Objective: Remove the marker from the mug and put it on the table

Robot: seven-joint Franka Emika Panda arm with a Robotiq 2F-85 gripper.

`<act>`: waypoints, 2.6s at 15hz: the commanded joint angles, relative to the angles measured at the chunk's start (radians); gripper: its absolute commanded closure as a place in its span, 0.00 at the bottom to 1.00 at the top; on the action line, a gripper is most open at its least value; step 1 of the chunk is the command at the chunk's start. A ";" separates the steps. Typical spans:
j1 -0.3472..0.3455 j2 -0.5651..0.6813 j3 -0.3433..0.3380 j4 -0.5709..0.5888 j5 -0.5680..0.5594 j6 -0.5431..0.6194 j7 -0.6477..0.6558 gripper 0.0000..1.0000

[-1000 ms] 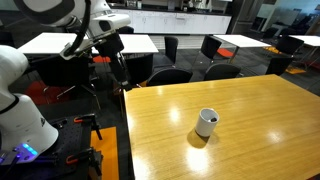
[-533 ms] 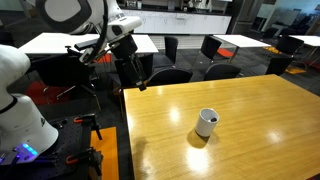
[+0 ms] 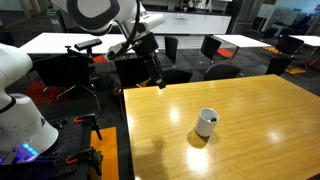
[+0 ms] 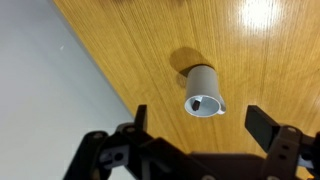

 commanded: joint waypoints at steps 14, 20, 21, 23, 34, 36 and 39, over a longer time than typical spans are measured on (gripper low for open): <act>-0.025 0.385 -0.002 0.266 -0.267 0.168 0.291 0.00; -0.013 0.368 -0.007 0.240 -0.241 0.144 0.259 0.00; -0.013 0.368 -0.007 0.240 -0.241 0.144 0.259 0.00; -0.013 0.385 -0.007 0.251 -0.243 0.171 0.272 0.00; 0.000 0.573 -0.006 0.430 -0.259 0.158 0.373 0.00; 0.003 0.607 -0.008 0.460 -0.260 0.154 0.380 0.00; 0.003 0.651 -0.009 0.495 -0.251 0.157 0.369 0.03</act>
